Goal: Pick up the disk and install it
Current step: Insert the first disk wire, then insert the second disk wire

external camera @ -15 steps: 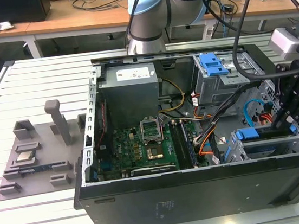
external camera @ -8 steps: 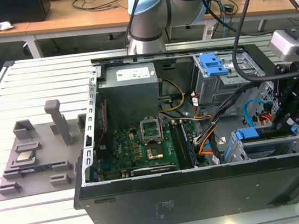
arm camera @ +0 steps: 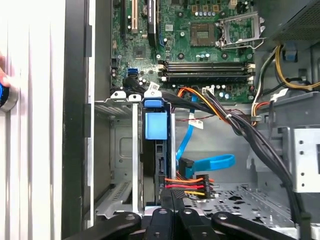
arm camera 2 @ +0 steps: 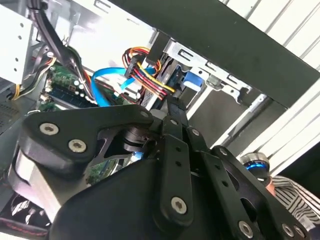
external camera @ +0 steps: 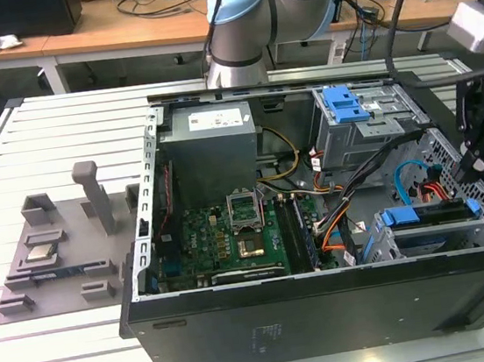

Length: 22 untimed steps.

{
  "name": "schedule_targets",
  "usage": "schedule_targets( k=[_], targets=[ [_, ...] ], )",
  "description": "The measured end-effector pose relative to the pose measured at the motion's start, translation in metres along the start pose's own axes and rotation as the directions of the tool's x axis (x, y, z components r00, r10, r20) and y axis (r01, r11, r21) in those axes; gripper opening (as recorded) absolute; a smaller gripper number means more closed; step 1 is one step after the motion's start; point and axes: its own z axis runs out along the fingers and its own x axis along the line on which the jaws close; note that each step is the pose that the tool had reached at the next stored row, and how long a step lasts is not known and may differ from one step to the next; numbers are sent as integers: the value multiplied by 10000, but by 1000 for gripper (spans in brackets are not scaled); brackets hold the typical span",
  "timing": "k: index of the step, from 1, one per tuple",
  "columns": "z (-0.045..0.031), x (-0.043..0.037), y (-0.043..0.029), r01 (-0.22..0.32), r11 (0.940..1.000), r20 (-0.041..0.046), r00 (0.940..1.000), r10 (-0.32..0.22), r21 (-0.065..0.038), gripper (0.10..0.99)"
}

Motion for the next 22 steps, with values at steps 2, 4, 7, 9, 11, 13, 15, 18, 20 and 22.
schedule_targets(
  k=[2,4,7,9,11,13,15,18,20,22],
  targets=[
    [-43,-1,3,0,10000,-1,10000,0,0,106],
    [-68,-1,5,1,10000,3,10000,-1,0,106],
    [-71,-1,5,1,10000,1,10000,-1,0,106],
    [-72,-1,5,1,10000,0,10000,-1,0,169],
    [-73,0,5,1,10000,1,10000,-1,0,294],
    [-73,-8,14,0,10000,-2,10000,0,0,361],
    [-61,-55,61,1,10000,0,10000,-1,0,361],
    [-42,-67,186,0,10000,2,10000,0,-1,361],
    [-28,-66,246,1,10000,0,10000,-1,0,361],
    [-2,-65,324,6,10000,1,10000,-6,0,361]
  ],
)
